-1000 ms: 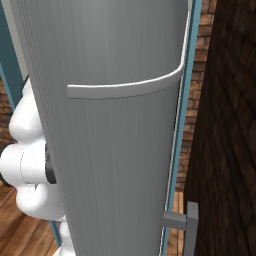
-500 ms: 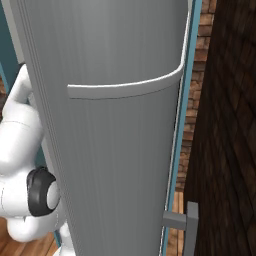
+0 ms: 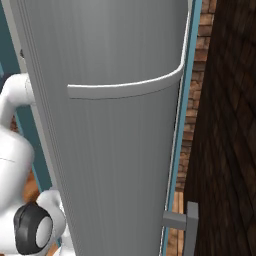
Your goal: Pick the cheese from the fridge and the cheese grater from the cabinet and place them next to the salad bowl.
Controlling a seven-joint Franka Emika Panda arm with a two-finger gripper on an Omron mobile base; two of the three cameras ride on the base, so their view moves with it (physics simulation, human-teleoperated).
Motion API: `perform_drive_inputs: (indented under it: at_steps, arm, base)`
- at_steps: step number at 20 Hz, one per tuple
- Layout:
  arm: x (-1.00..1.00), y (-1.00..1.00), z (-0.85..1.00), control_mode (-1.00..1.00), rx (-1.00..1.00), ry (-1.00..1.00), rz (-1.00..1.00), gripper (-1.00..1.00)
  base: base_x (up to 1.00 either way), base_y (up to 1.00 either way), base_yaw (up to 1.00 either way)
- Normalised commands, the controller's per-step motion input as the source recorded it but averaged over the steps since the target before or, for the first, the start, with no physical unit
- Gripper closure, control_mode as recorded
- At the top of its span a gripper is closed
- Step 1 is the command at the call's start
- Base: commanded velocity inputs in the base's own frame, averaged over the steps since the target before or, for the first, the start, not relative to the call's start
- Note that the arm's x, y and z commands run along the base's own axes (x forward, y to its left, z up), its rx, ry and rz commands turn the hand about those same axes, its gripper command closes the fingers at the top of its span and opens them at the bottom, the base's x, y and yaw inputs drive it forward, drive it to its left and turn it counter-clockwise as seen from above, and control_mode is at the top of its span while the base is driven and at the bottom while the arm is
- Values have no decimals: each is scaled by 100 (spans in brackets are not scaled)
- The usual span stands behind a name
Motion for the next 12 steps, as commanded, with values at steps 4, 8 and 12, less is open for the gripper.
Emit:
perform_drive_inputs:
  at_steps: [4, 8, 12]
  arm:
    - [-44, 10, -28, -100, 3, 1, 3, 100]
    - [-34, 6, -37, -100, 0, 3, 2, 100]
    - [-29, 11, -43, -100, 0, 2, 0, 100]
  base:
    - [0, 0, 0]
    - [0, 0, 0]
    - [0, 0, 0]
